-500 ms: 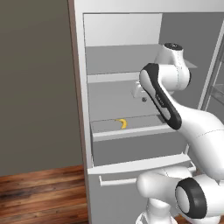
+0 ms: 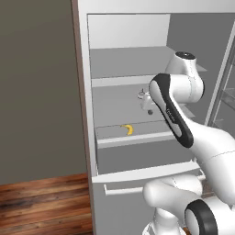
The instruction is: Fully open the fridge drawer.
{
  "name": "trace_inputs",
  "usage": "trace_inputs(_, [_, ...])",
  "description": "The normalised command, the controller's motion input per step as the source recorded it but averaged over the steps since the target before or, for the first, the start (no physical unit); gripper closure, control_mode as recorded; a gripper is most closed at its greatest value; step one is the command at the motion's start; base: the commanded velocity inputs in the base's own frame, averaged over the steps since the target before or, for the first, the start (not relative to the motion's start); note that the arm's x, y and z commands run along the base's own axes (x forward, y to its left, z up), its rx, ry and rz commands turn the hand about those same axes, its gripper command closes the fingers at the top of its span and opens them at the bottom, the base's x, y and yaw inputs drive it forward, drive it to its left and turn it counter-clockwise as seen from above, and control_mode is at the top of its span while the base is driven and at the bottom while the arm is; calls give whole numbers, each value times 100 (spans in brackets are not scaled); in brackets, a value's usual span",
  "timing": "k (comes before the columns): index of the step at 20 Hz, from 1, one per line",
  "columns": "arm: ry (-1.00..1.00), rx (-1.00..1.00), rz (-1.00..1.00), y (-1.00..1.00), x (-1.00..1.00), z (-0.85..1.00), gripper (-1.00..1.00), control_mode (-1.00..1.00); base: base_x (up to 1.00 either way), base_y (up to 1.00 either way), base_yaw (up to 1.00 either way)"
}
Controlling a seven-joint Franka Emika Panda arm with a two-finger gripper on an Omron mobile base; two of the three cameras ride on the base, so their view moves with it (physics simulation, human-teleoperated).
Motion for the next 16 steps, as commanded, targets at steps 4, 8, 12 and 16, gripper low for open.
trace_inputs(4, [0,0,0,0,0,0,-100,100,-47,0,0])
trace_inputs(8, [0,0,0,0,0,0,-100,100,-47,0,0])
trace_inputs(12, [0,0,0,0,0,0,-100,100,-41,0,0])
trace_inputs(16, [0,0,0,0,-8,0,-100,-100,-27,0,0])
